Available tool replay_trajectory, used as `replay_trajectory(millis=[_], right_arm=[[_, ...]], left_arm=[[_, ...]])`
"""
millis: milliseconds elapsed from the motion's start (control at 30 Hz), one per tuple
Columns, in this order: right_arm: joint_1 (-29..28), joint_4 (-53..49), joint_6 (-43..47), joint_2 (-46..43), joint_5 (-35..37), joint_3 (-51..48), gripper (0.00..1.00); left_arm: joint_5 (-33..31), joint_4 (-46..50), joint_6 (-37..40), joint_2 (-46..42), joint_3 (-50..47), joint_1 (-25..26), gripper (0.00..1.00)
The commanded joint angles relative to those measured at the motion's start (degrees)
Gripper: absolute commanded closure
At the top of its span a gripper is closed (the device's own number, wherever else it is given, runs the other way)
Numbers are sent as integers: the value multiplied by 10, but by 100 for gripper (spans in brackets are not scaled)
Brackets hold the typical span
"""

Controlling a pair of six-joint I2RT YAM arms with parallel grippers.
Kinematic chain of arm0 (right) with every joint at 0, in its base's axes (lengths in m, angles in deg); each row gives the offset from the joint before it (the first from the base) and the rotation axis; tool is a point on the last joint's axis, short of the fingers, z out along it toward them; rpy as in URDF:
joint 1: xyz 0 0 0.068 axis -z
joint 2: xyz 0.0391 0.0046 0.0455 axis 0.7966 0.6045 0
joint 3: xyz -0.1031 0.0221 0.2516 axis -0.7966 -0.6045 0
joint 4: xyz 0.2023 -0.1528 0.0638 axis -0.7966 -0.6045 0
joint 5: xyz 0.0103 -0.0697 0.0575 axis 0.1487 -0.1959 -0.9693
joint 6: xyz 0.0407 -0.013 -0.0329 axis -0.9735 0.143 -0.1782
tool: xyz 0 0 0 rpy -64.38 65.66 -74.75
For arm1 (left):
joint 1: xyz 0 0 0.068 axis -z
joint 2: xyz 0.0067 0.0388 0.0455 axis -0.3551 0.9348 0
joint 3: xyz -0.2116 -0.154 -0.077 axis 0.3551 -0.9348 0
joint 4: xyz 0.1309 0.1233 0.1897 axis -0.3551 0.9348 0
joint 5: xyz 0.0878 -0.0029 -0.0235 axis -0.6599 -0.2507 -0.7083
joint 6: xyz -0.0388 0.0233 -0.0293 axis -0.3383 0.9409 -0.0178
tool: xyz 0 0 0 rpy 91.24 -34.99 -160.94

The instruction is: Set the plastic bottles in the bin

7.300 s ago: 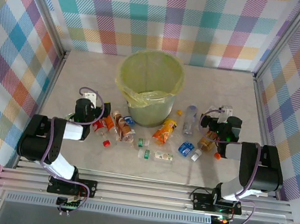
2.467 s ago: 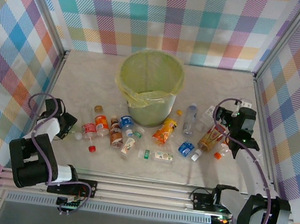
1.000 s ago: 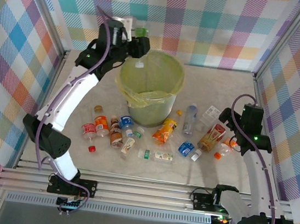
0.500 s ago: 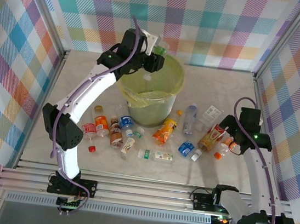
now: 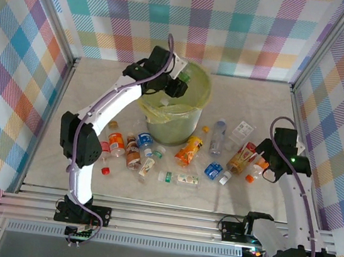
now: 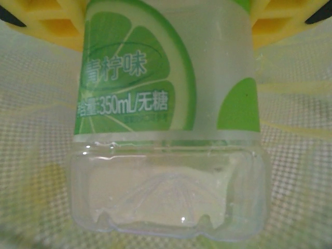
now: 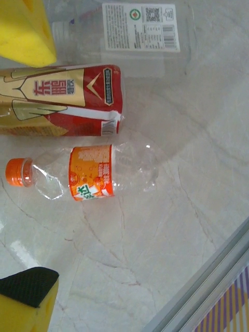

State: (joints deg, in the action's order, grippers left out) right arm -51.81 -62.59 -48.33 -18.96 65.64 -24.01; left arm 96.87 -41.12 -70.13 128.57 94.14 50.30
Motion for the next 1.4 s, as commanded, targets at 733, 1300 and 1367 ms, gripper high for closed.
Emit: replay_trajectory(millis=[733,1300,1367], right_arm=[[0,-2,-93,-43,49,-116,0],[11,58,-75,9,5,-137,0],[14,65,-72,16,-3,-138,0]], left_arm=[[-60,14,40,86,25,4,46],[-83,15,23,57,30,4,21],[-87,15,19,50,30,4,20]])
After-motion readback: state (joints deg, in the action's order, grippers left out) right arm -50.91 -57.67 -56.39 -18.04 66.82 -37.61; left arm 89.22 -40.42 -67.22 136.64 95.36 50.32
